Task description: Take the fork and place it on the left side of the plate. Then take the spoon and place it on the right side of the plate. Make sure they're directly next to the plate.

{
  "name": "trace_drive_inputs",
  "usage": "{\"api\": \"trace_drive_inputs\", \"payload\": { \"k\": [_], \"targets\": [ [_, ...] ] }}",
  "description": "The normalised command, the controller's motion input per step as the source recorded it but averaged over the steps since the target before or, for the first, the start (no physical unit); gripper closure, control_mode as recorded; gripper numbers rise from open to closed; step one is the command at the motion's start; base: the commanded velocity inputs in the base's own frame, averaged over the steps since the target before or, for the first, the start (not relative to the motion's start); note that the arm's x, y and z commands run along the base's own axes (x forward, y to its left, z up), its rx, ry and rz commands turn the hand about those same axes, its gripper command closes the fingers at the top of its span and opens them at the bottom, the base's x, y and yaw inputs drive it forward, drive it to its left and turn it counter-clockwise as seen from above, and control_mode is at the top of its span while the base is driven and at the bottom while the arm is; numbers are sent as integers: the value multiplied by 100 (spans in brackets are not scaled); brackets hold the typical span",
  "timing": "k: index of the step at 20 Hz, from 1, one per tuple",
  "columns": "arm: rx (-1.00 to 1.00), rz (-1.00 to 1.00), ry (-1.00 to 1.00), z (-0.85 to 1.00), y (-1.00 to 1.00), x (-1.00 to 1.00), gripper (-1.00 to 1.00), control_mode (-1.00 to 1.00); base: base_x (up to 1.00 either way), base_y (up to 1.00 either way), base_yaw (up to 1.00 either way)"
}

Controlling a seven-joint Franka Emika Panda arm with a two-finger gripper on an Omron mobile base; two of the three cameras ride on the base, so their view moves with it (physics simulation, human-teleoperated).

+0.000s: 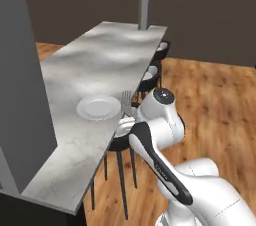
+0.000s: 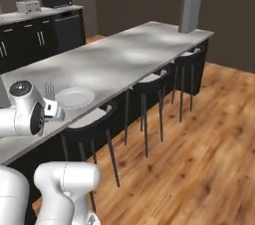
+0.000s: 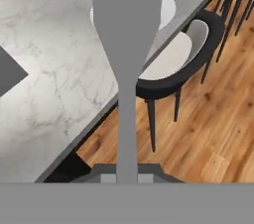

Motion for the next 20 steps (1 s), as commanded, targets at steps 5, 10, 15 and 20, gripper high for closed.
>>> {"api": "trace_drive_inputs", "payload": {
  "k": [5, 10, 15, 20],
  "targets": [
    [0, 0, 0, 0, 0, 0, 100, 100, 32, -36, 50],
    [0, 0, 0, 0, 0, 0, 100, 100, 26, -32, 53],
    [0, 0, 0, 0, 0, 0, 100, 100, 23, -41, 51],
    [0, 0, 0, 0, 0, 0, 100, 100, 25, -43, 50]
  ]
}}
